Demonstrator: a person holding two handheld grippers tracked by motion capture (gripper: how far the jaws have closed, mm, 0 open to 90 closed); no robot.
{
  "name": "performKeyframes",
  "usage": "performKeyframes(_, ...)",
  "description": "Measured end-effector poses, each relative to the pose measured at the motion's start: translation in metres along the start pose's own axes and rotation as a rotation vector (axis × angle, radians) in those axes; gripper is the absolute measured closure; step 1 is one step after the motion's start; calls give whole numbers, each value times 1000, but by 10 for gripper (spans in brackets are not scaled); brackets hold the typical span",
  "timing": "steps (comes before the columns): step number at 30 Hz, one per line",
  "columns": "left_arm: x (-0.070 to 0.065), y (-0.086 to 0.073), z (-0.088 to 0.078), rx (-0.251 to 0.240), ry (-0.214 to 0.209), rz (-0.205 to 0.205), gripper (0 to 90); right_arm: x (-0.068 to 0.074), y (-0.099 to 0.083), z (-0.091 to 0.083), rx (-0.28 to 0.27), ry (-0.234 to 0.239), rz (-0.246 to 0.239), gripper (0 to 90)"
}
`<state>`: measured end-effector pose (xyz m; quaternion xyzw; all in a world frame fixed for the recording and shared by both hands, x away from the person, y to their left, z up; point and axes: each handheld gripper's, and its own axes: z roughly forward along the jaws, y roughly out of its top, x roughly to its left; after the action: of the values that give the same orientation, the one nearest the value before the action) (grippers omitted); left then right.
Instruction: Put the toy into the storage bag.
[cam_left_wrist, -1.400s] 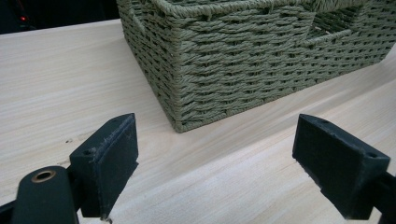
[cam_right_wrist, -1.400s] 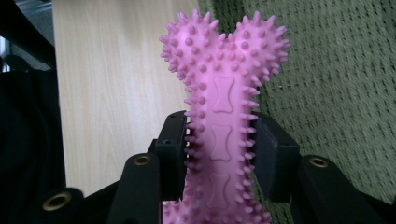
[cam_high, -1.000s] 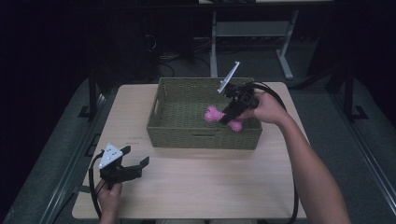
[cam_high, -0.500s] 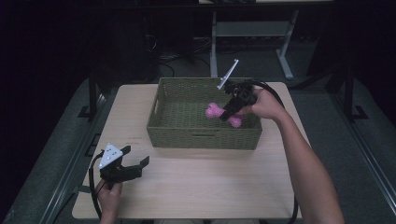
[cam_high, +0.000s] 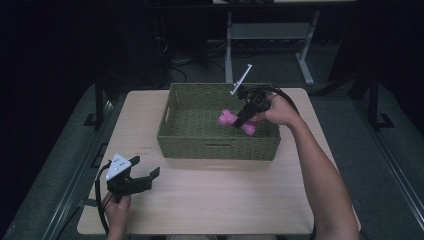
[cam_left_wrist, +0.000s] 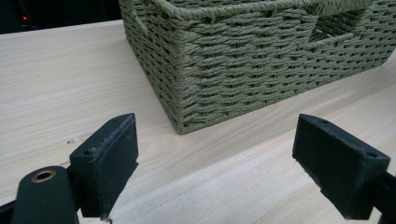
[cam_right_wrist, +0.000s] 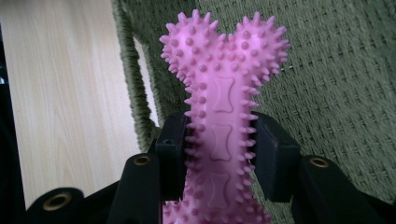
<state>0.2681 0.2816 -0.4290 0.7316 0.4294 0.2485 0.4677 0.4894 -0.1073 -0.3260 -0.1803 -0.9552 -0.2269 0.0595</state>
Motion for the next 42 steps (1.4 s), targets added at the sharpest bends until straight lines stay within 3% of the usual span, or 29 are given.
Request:
performKeyframes(11, -1, 0, 1, 2, -2, 5, 139, -10, -1, 13, 20, -5, 17, 576)
performKeyframes(32, 0, 0, -1, -4, -4, 6, 138, -22, -4, 43, 34, 29, 48, 574)
performKeyframes(42, -1, 0, -1, -2, -2, 9, 139, -23, -4, 45, 34, 28, 61, 571)
